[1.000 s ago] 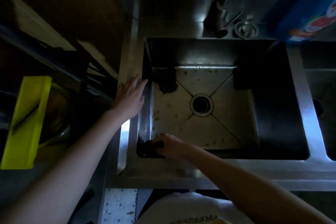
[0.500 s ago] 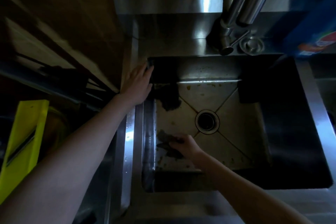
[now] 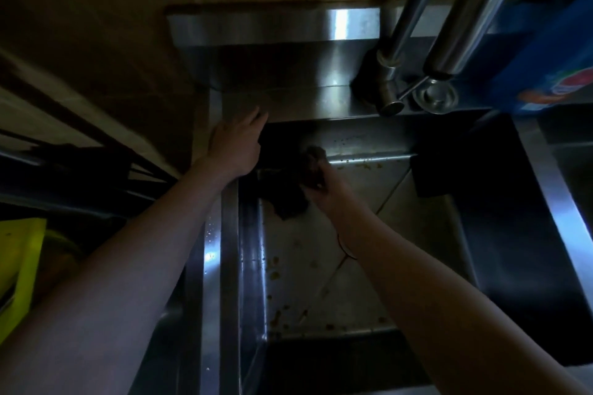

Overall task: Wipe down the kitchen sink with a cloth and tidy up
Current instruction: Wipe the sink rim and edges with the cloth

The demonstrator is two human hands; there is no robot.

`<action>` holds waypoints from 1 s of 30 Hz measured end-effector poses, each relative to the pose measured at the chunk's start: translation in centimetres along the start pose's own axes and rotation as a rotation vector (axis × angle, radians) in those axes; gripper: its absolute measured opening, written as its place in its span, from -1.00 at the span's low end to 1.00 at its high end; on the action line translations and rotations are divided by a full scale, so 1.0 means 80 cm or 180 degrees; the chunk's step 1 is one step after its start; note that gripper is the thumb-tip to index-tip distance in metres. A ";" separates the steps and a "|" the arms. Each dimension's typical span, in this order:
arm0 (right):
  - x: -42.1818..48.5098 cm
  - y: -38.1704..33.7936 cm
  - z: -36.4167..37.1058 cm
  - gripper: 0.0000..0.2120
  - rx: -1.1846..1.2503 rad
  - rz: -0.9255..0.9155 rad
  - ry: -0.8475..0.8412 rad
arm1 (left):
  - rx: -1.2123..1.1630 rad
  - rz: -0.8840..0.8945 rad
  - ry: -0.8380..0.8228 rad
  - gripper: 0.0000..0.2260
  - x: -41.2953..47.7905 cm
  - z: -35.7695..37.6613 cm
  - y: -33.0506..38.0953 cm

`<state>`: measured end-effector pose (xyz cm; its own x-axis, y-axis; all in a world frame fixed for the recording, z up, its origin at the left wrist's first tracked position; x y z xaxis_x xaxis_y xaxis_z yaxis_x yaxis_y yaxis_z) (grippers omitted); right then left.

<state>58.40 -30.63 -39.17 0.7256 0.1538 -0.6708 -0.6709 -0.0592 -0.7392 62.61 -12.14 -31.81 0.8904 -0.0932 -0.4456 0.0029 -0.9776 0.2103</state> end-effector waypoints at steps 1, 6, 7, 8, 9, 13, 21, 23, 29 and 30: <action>0.007 -0.006 -0.006 -0.75 -0.0202 -0.0053 0.0090 | -0.0004 0.0020 0.0040 -0.41 0.000 0.000 -0.002; 0.027 -0.037 -0.067 -0.57 -0.0722 -0.0514 0.0669 | -0.0183 0.0151 0.0130 -0.44 0.005 -0.011 -0.006; 0.032 -0.045 -0.085 -0.60 -0.0877 -0.0538 0.0775 | -0.0143 0.0147 0.0141 -0.44 0.004 -0.011 -0.006; 0.036 -0.052 -0.105 -0.62 -0.0970 -0.0527 0.0891 | -0.0083 0.0140 0.0144 -0.45 0.003 -0.012 -0.006; 0.036 -0.057 -0.125 -0.63 -0.0978 -0.0526 0.0972 | -0.0037 0.0139 0.0155 -0.45 0.002 -0.011 -0.005; 0.033 -0.069 -0.168 -0.59 -0.1374 -0.0416 0.1567 | -0.0064 0.0170 0.0311 -0.45 0.002 -0.015 -0.002; 0.046 -0.032 -0.008 -0.72 -0.1716 -0.0670 0.0341 | 0.0246 0.0092 0.0220 -0.45 0.010 -0.008 0.004; 0.048 -0.028 0.034 -0.71 -0.1621 -0.0667 0.0114 | 0.0340 0.0001 0.0097 -0.44 0.012 -0.006 0.004; 0.052 -0.035 0.001 -0.68 -0.1201 -0.0628 0.0095 | 0.0277 -0.0088 0.0055 -0.37 0.000 -0.001 0.010; 0.052 -0.040 -0.028 -0.65 -0.1024 -0.0704 0.0199 | 0.0361 -0.0144 0.0147 -0.37 -0.003 -0.001 0.016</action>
<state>63.93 -32.02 -39.71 0.8618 0.1378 -0.4882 -0.4221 -0.3389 -0.8408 62.43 -13.33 -31.39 0.9106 -0.0422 -0.4112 -0.0056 -0.9959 0.0898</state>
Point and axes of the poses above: each hand's wrist, its own x-axis towards the middle knuckle, its own z-axis out of the palm, y = z × x, the point moved 7 cm from there along x, towards the middle knuckle, and after that the axes turned 10 degrees about -y, right-handed, at the moved point
